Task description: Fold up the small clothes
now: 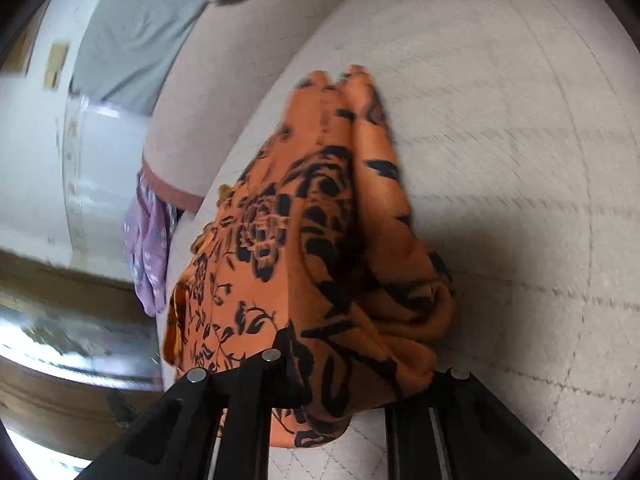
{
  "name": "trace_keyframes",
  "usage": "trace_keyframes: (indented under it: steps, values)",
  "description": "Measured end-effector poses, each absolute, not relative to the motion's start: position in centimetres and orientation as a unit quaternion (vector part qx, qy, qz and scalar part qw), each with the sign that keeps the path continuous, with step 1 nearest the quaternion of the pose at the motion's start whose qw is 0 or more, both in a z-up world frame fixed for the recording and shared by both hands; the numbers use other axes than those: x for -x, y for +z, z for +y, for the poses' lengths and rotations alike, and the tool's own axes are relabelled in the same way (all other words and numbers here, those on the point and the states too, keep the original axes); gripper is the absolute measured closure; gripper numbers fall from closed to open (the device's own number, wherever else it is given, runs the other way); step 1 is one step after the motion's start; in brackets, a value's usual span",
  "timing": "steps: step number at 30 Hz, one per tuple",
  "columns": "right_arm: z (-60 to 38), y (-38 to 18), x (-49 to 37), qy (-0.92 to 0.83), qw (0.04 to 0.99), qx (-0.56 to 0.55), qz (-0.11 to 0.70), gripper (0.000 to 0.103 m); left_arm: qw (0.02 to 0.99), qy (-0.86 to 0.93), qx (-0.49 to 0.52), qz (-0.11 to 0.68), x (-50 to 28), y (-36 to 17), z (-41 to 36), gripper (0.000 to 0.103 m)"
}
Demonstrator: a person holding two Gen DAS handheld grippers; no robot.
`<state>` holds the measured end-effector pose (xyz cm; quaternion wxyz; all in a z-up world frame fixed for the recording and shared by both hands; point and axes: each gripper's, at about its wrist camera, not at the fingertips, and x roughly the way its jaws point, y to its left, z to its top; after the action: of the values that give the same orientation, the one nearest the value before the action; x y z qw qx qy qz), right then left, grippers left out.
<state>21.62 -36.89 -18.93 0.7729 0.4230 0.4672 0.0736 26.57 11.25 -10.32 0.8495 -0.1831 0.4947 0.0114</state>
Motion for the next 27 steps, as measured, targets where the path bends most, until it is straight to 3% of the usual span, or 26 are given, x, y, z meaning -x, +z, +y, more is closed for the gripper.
trace_keyframes:
  steps: [7,11,13,14,15,17,18,20,27]
  values:
    - [-36.7,-7.5,-18.7,0.115,0.832,-0.389,0.378,0.094,0.894,-0.037,0.178,0.410,-21.9,-0.9,10.1,0.094]
    - [-36.8,-7.1,-12.9,0.120,0.823,-0.390,0.396,0.093,0.878,-0.062,0.172,0.443,-18.3,-3.6,10.0,0.090]
    - [-36.5,-11.3,-10.5,0.113,0.793,-0.384,0.460,0.086,0.852,-0.046,0.147,0.500,-16.9,-9.2,10.1,0.071]
    - [-36.2,-14.1,-9.4,0.091,0.782,-0.358,0.502,0.074,0.834,-0.035,0.141,0.532,-16.6,-11.1,10.2,0.068]
    - [-36.4,-16.4,-8.3,0.060,0.771,-0.339,0.535,0.068,0.819,-0.032,0.147,0.553,-16.3,-13.3,10.6,0.070]
    - [-37.8,-18.0,-5.8,0.068,0.771,-0.367,0.516,0.066,0.846,-0.042,0.151,0.510,-15.2,-12.1,11.5,0.069]
    - [-38.5,-17.3,-5.2,0.059,0.773,-0.369,0.512,0.051,0.845,-0.034,0.143,0.514,-15.6,-11.5,11.6,0.064]
    - [-39.9,-14.8,-5.3,0.028,0.805,-0.332,0.490,0.037,0.856,-0.025,0.135,0.499,-16.7,-9.9,12.2,0.057]
    - [-39.3,-9.8,-15.6,0.094,0.850,-0.237,0.462,0.037,0.867,-0.041,0.082,0.490,-22.1,-10.4,10.6,0.056]
